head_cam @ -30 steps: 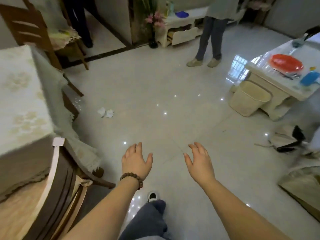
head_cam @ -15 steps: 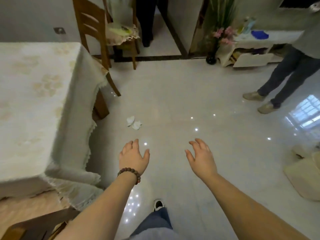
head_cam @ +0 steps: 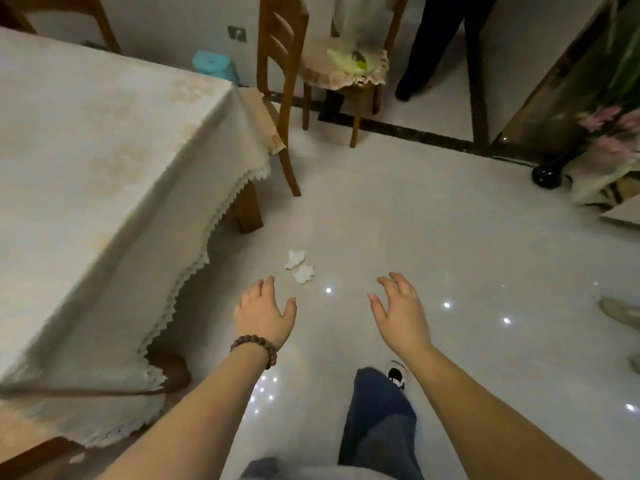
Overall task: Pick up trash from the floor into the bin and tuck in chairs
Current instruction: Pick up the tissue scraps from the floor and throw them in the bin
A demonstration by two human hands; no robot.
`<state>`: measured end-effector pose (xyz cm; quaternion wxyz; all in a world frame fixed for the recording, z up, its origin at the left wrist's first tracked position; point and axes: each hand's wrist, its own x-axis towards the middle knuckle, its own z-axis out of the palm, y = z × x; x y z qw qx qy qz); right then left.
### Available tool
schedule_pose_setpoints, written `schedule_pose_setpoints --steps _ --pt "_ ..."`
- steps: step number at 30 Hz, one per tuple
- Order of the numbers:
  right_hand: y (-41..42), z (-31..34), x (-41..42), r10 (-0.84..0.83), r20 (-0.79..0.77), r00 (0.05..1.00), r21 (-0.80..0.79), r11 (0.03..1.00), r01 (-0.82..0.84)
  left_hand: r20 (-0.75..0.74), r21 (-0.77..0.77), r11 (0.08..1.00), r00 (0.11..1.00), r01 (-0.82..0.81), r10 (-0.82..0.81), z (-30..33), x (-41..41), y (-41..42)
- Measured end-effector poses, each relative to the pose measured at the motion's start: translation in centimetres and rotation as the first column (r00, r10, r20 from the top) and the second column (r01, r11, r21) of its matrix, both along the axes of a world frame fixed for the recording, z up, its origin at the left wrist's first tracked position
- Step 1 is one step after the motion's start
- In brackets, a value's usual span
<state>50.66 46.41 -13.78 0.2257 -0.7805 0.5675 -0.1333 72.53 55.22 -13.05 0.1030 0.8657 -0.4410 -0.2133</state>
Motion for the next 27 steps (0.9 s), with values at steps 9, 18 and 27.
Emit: schedule_pose_setpoints --steps 9,18,27 --pt "-20.5 -1.0 -3.0 0.319 -0.057 0.946 0.063 0.947 -0.315 -0.057 0.037 0.920 0.918 -0.391 0.393 -1.2 -6.5 -12.5" --pt "-32.4 -4.9 2.2 0.547 -0.049 0.835 0.149 0.831 -0.536 -0.050 0.092 0.788 0.788 -0.609 0.614 -5.2 -7.0 -20.8" --pt "-42.5 -10.9 9.9 0.688 -0.066 0.723 0.231 0.715 -0.660 -0.080 0.183 0.673 0.672 -0.716 0.736 -11.9 -2.2 -29.7"
